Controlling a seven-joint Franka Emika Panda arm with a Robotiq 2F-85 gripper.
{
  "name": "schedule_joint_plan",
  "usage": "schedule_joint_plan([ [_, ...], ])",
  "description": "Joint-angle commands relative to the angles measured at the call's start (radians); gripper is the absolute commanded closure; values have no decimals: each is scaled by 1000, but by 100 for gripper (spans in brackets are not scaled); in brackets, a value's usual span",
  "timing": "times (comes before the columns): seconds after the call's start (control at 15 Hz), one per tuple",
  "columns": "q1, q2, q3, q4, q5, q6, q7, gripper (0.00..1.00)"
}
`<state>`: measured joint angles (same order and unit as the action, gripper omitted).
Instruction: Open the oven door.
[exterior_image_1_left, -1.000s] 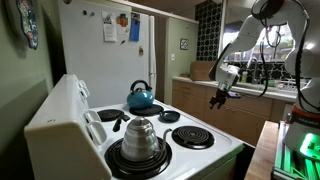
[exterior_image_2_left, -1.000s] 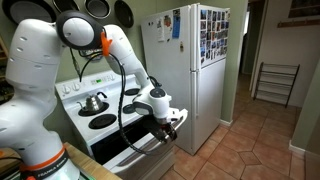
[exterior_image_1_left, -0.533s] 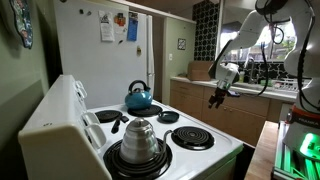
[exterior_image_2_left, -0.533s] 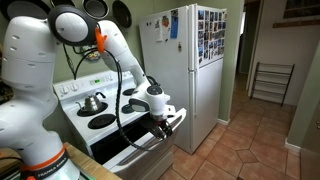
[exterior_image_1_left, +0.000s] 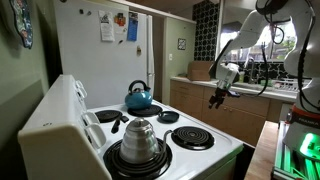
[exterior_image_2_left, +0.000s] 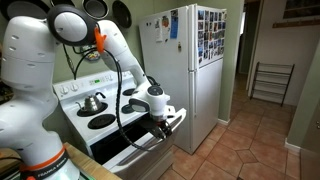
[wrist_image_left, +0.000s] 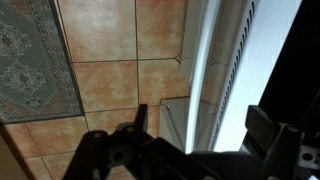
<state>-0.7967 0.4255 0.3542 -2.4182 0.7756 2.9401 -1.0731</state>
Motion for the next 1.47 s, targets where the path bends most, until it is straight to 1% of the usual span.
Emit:
schedule_joint_plan([
  [0.0,0,0,0,0,0,0,0,0],
  [0.4,0,0,0,0,0,0,0,0],
  [0.47,73,-2,-84,-23,-77,37,80,0],
  [0.53,49,-31,-67,-26,-62,22,59,0],
  [0.6,67,-65,-86,-42,-75,27,76,0],
  [0.73,62,-162,-69,-77,-72,6,52,0],
  [0.8,86,-221,-90,-104,-97,-3,82,0],
  [0.93,96,-331,-89,-142,-126,-24,98,0],
  [1.0,96,-386,-77,-154,-129,-37,103,0],
  [1.2,108,-552,-56,-183,-167,-129,171,0],
  [1.33,111,-644,-35,-180,-208,-219,243,0],
  [1.4,288,-684,-204,-178,-278,-263,317,0],
])
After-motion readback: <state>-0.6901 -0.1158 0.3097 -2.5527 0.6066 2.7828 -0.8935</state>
